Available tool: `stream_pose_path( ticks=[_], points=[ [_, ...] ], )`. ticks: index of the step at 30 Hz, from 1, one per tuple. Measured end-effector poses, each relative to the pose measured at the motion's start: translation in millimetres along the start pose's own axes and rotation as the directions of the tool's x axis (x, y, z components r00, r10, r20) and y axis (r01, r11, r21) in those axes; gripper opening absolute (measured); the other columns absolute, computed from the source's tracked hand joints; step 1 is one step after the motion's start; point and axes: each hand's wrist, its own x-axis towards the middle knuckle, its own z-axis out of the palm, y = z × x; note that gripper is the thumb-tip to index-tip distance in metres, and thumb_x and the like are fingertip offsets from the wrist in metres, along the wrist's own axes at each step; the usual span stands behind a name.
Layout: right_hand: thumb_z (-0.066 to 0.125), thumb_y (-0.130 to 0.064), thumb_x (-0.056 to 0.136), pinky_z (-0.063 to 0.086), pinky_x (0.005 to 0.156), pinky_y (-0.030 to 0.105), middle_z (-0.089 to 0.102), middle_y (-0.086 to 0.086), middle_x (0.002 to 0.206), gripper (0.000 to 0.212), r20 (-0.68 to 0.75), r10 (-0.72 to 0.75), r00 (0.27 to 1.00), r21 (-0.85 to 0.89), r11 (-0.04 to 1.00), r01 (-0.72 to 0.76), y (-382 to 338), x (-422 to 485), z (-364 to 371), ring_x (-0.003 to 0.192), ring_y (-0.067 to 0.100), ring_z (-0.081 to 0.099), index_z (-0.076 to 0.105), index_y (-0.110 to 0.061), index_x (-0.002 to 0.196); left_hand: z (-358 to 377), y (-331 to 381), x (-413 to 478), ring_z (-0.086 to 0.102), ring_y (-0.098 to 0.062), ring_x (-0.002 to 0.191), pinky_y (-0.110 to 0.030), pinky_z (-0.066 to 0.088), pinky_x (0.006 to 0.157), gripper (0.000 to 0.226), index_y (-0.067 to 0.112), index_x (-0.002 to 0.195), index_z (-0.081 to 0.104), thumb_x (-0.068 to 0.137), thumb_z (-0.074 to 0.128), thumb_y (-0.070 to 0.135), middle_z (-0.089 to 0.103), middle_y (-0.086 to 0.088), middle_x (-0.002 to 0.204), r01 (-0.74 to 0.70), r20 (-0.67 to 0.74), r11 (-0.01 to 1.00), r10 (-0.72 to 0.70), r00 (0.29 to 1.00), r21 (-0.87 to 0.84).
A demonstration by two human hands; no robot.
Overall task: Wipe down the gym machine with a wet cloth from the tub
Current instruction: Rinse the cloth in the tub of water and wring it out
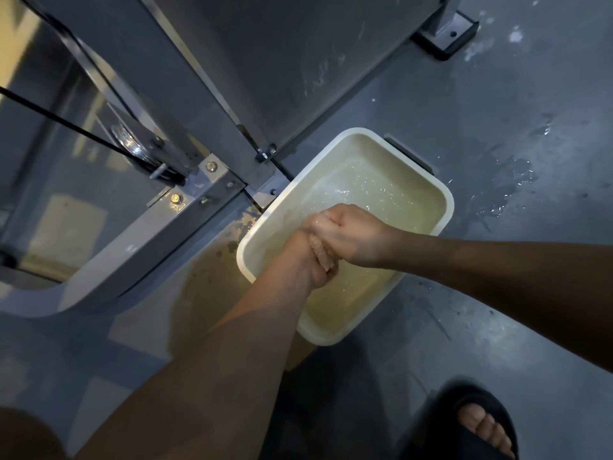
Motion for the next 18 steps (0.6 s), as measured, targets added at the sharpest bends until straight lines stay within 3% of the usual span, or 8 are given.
stream_pose_path(
  ticks=[2, 5, 9, 10, 12, 15, 17, 18],
  points=[
    [0.045, -0.032, 0.103, 0.056, 0.066, 0.031, 0.071, 0.008, 0.069, 0.047, -0.027, -0.018, 0.999, -0.029, 0.999, 0.017, 3.5, -5.1, -2.0, 0.07, 0.022, 0.07, 0.067, -0.008, 0.068, 13.2, -2.4, -4.4, 0.039, -0.009, 0.026, -0.011, 0.031, 0.036, 0.037, 0.013, 0.059, 0.043, 0.096, 0.036, 0.01, 0.039, 0.003, 0.033, -0.021, -0.004, 0.999, 0.021, 1.0, -0.036],
    [0.06, -0.019, 0.095, 0.053, 0.061, 0.034, 0.069, 0.008, 0.078, 0.021, 0.002, -0.054, 0.999, -0.295, 0.954, 0.052, 3.2, -4.2, -8.8, 0.076, 0.027, 0.069, 0.061, -0.011, 0.076, 20.1, -4.7, -10.6, 0.047, -0.011, 0.057, -0.021, 0.033, 0.054, 0.025, 0.024, 0.087, 0.044, 0.106, 0.028, 0.023, 0.049, 0.004, 0.054, 0.076, -0.005, 0.995, -0.076, 0.997, -0.061],
    [0.053, -0.016, 0.099, 0.038, 0.066, 0.031, 0.061, 0.008, 0.093, 0.005, -0.008, 0.055, 0.998, -0.633, 0.773, -0.047, 13.1, 11.7, -23.6, 0.089, 0.029, 0.064, 0.053, -0.011, 0.097, 18.2, -5.9, -12.8, 0.03, -0.011, 0.047, -0.018, 0.024, 0.042, 0.034, 0.025, 0.07, 0.049, 0.102, 0.052, 0.037, 0.037, 0.004, 0.056, 0.156, 0.112, 0.986, -0.149, 0.982, -0.06],
    [0.049, -0.021, 0.102, 0.038, 0.068, 0.032, 0.059, 0.009, 0.095, 0.01, -0.081, 0.065, 0.995, -0.621, 0.778, -0.101, 19.2, 16.8, -27.7, 0.091, 0.03, 0.064, 0.05, -0.011, 0.101, 20.0, -5.3, -11.7, 0.03, -0.011, 0.047, -0.017, 0.024, 0.042, 0.038, 0.025, 0.07, 0.052, 0.101, 0.054, 0.047, 0.04, 0.004, 0.057, 0.124, 0.137, 0.991, -0.116, 0.984, -0.053],
    [0.046, -0.032, 0.106, 0.041, 0.068, 0.032, 0.056, 0.007, 0.095, 0.021, -0.226, 0.139, 0.964, -0.403, 0.888, -0.222, 29.1, 25.3, -37.9, 0.087, 0.026, 0.063, 0.045, -0.012, 0.103, 18.8, -1.9, -5.8, 0.046, -0.014, 0.047, -0.019, 0.035, 0.042, 0.048, 0.019, 0.079, 0.062, 0.1, 0.05, 0.06, 0.057, -0.001, 0.061, 0.041, 0.135, 0.998, -0.035, 0.99, -0.045],
    [0.06, -0.025, 0.096, 0.05, 0.064, 0.034, 0.063, 0.003, 0.082, 0.012, -0.155, 0.24, 0.958, -0.052, 0.967, -0.25, 35.9, 27.8, -50.0, 0.072, 0.019, 0.062, 0.052, -0.015, 0.095, -0.6, -3.7, 7.9, 0.072, -0.018, 0.074, -0.024, 0.052, 0.054, 0.055, 0.007, 0.106, 0.07, 0.1, 0.051, 0.058, 0.077, -0.011, 0.097, -0.088, 0.083, 0.995, 0.091, 0.992, -0.046],
    [0.069, -0.014, 0.089, 0.045, 0.06, 0.031, 0.053, -0.002, 0.065, 0.026, -0.076, 0.173, 0.982, -0.05, 0.983, -0.177, 40.4, 18.8, -61.8, 0.06, 0.016, 0.053, 0.051, -0.023, 0.073, -10.8, -5.9, 11.2, 0.071, -0.017, 0.075, -0.024, 0.055, 0.056, 0.037, 0.006, 0.104, 0.07, 0.101, 0.058, 0.041, 0.076, -0.011, 0.1, -0.093, 0.084, 0.993, 0.1, 0.991, -0.076],
    [0.075, -0.018, 0.087, 0.043, 0.061, 0.029, 0.05, -0.004, 0.067, 0.032, -0.072, 0.13, 0.989, -0.125, 0.982, -0.138, 41.0, 12.3, -68.7, 0.06, 0.014, 0.051, 0.049, -0.027, 0.071, -12.5, -6.1, 11.7, 0.069, -0.018, 0.07, -0.025, 0.056, 0.056, 0.025, 0.006, 0.102, 0.068, 0.1, 0.06, 0.029, 0.073, -0.011, 0.093, -0.09, 0.092, 0.992, 0.098, 0.991, -0.092]
  ],
)
